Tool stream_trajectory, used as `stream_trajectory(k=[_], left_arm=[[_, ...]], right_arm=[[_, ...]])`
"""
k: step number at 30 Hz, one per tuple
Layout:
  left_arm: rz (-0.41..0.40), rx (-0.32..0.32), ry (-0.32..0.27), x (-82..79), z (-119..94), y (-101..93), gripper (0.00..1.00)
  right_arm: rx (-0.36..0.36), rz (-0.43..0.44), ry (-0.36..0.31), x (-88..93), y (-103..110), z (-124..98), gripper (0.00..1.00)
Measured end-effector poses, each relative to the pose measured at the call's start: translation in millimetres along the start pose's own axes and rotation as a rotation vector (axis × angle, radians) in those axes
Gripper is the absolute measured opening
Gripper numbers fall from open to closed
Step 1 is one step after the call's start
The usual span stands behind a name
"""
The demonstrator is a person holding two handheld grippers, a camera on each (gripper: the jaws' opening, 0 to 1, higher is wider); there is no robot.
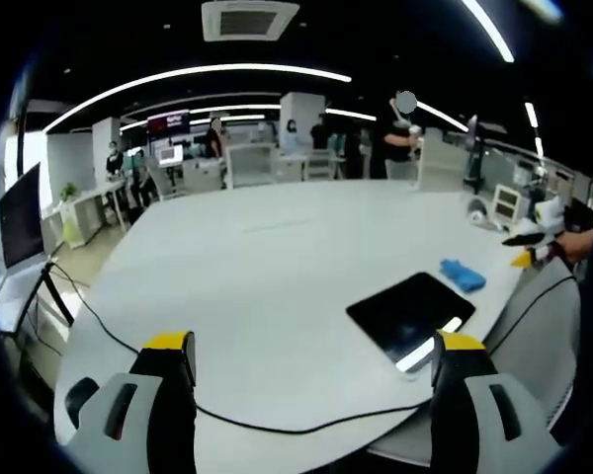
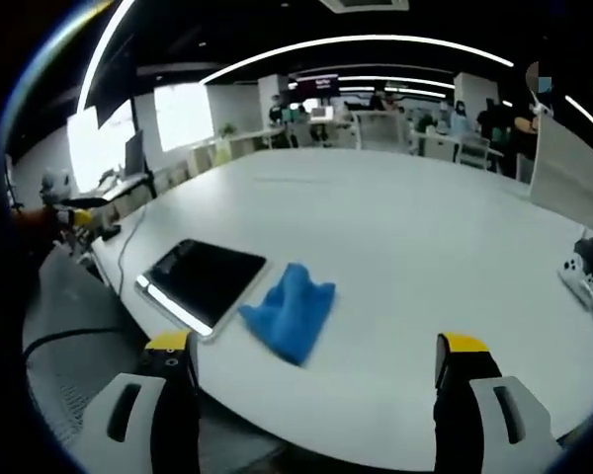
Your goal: Wipe the mirror surface with the cleaning cloth until all visible marks leave the cleaned area.
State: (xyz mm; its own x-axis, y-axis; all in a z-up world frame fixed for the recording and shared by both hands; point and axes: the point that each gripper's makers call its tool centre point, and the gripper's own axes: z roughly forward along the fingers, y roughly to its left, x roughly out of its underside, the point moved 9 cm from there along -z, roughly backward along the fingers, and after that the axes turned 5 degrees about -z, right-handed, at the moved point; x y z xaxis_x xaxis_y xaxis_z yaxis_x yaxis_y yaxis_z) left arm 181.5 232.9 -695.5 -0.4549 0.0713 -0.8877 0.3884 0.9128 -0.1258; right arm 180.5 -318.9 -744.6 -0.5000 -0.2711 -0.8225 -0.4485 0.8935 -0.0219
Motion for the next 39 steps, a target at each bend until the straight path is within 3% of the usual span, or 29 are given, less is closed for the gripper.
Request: stream_trajectory(k=[25, 39], left_arm=[[0.008, 0.007, 0.019, -0.5, 1.0, -3.7, 1.0], [-0.008, 0.0, 0.023, 3.3, -0.2, 5.6, 1.0]], right_arm=[[0.015, 0.044, 0.011, 4.4, -0.8, -1.1, 1.0], [0.033, 0.035, 0.017, -0.3, -0.2, 0.9, 1.0]])
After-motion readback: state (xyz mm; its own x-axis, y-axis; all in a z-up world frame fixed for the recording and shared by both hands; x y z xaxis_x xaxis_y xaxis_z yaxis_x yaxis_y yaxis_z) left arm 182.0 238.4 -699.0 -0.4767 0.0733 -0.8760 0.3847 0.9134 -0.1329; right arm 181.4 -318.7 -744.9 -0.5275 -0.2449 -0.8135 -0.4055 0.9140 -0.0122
